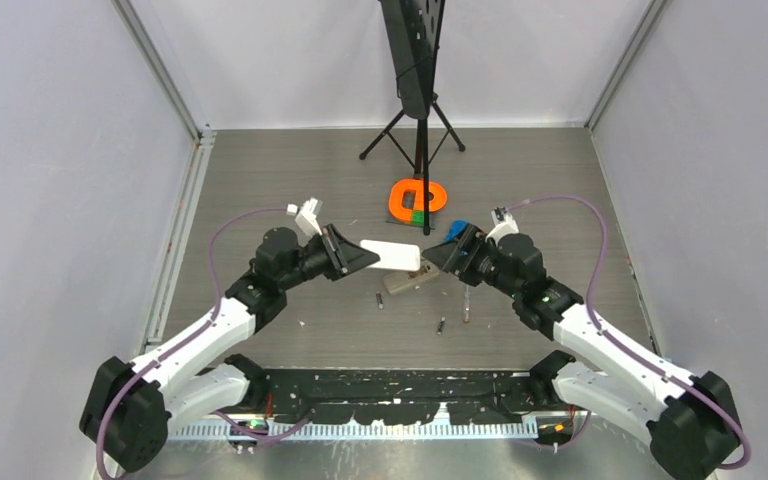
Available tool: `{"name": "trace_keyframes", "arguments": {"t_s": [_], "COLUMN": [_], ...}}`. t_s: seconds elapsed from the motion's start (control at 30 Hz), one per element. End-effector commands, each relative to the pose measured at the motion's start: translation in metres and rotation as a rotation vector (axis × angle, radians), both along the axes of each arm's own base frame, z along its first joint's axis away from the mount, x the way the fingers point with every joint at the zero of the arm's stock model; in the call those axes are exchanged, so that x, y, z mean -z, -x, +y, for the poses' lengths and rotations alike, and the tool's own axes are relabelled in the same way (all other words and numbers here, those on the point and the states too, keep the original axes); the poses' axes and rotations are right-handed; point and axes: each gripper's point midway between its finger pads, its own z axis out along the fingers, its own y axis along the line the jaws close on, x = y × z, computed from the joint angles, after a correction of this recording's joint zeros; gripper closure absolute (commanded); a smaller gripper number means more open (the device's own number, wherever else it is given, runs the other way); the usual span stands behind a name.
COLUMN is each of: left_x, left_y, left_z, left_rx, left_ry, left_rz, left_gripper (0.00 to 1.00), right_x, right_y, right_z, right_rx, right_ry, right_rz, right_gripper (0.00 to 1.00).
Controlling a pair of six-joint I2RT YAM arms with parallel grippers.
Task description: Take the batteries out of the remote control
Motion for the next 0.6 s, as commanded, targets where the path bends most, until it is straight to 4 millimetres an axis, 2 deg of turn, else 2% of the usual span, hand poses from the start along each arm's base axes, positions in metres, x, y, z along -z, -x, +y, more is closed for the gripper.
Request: {"name": "trace_keyframes", "arguments": {"t_s": [0.0, 0.27, 0.57], "left_x": [-0.038, -0.044, -0.044], "left_y": [0.011, 0.025, 0.024], "left_z": [-0.008, -0.017, -0.02], "left_rx": [0.153, 0.292, 0.309], "left_ry": [0.099, 0.15, 0.182], "left_rz": [-0.141, -0.166, -0.16], "left_gripper": [1.0, 1.0, 1.0], "right_x": [-0.029, -0.027, -0.031], "right_y": [0.01, 0.008, 0.013], "right_z": [0.033, 0.041, 0.042], "right_rx": [-0.141, -0.17, -0.192], "right_ry": [-0.335, -0.392, -0.409], "right_rz": [0.04, 0.032, 0.021], "right_gripper": [0.24, 0.26, 0.52]}}
